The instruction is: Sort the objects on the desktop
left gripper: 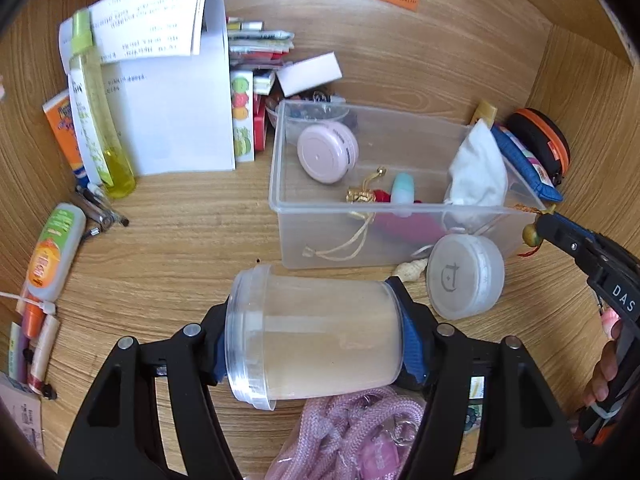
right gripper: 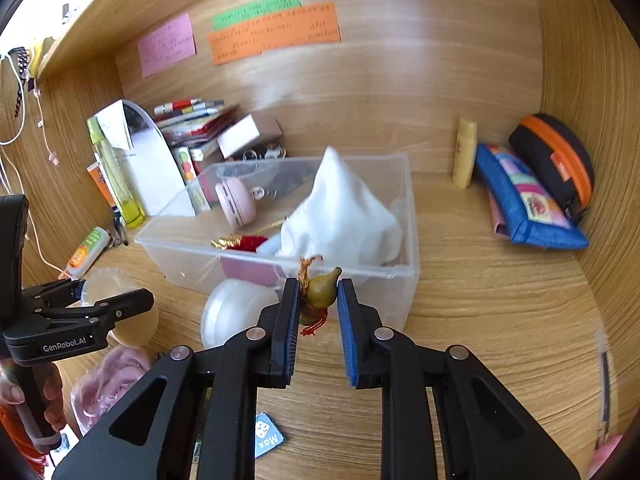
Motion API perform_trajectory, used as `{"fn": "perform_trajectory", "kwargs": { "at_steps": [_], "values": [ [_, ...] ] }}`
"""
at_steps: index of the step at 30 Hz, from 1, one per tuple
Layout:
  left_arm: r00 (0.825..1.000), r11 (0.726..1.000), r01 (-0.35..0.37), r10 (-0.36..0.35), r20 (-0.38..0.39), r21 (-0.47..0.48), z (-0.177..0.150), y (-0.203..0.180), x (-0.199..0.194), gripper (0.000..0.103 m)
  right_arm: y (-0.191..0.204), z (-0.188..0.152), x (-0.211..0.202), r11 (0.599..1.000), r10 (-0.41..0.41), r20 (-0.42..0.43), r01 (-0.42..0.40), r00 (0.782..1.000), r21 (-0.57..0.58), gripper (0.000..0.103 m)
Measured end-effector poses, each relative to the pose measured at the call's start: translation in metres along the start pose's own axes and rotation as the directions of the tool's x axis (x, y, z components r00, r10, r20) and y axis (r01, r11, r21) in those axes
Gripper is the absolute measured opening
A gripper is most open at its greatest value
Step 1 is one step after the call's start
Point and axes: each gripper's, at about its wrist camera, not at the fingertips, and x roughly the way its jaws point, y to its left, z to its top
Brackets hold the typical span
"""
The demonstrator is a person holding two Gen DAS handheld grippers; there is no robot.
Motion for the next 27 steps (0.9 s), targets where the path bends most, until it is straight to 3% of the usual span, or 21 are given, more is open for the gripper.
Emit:
{"fn": "perform_trajectory", "kwargs": {
  "at_steps": [4,16,27],
  "values": [
    [0.999,1.000,-0.021,0.020,0.048,0.014,0.006,-0.003,-0.013,0.065,0.002,0.005,-0.003,1.000,-0.004,0.013,0.004,1.000,-0.020,0.017],
    [0.993,1.000,0.006,-0.005,0.117,-0.010,0.038,0.004,-0.033,0.065,-0.002,0.027,0.003,0.999,-0.009,0.036,0.011,0.999,-0.042,0.017],
    [0.993,0.999,0.043,-0.041,0.109,-0.016,0.064,0.005,-0.019,0.065,0.011,0.043,0.022,0.997,0.033,0.021,-0.031,0.999,-0.074,0.017]
  ]
}}
